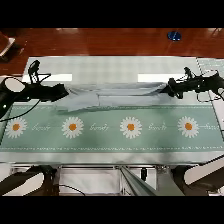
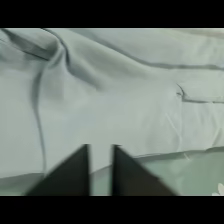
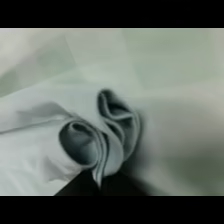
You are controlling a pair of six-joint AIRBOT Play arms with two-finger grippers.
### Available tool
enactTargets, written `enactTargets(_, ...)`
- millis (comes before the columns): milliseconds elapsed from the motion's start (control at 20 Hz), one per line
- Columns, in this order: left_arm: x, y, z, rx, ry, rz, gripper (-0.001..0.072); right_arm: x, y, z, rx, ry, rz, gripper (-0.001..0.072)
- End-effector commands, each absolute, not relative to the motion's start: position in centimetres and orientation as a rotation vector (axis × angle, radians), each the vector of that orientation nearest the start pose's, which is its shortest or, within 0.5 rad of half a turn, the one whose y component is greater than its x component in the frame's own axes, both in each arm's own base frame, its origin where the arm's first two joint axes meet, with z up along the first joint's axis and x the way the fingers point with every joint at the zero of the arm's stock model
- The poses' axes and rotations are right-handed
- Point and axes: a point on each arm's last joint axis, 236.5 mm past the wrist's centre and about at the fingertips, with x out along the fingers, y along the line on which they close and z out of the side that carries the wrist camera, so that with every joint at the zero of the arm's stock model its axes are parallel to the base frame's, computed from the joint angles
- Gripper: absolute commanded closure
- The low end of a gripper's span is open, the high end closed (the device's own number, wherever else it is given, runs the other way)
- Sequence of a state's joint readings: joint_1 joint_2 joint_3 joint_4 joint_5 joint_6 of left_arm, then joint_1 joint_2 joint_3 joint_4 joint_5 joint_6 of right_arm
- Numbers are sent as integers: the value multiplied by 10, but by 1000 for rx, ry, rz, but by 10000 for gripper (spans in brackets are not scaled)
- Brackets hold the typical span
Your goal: Fold the shirts.
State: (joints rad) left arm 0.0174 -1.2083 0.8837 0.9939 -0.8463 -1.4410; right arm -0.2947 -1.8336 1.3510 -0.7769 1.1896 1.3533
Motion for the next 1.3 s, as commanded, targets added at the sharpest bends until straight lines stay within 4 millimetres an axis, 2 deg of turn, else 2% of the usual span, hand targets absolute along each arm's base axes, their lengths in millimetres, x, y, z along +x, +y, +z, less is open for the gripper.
enactTargets(0,380,-111,-15,-461,1129,-274,688,442,29,-61,793,1383,320,688)
enactTargets(150,381,-155,-2,-467,1086,-388,688,408,7,-12,637,1343,275,689)
enactTargets(250,380,-194,-4,-454,1082,-435,689,379,13,26,583,1249,279,689)
enactTargets(400,378,-271,-15,-379,1140,-569,690,330,32,71,541,1120,281,688)
enactTargets(600,365,-382,-31,-283,1233,-762,689,286,53,112,539,989,278,688)
enactTargets(650,356,-407,-38,-263,1266,-803,689,280,56,121,534,967,281,688)
enactTargets(800,322,-467,-60,-216,1371,-892,689,269,64,135,539,939,303,688)
enactTargets(950,285,-515,-74,-221,1426,-946,689,267,76,142,569,933,354,688)
enactTargets(1050,259,-540,-73,-263,1462,-998,689,269,76,144,574,921,354,688)
enactTargets(1100,257,-547,-70,-278,1459,-1012,688,270,76,144,576,920,353,688)
enactTargets(1150,264,-548,-64,-275,1430,-1021,687,270,75,144,576,921,352,688)
enactTargets(1250,296,-537,-41,-301,1387,-1023,686,270,75,144,578,920,351,688)
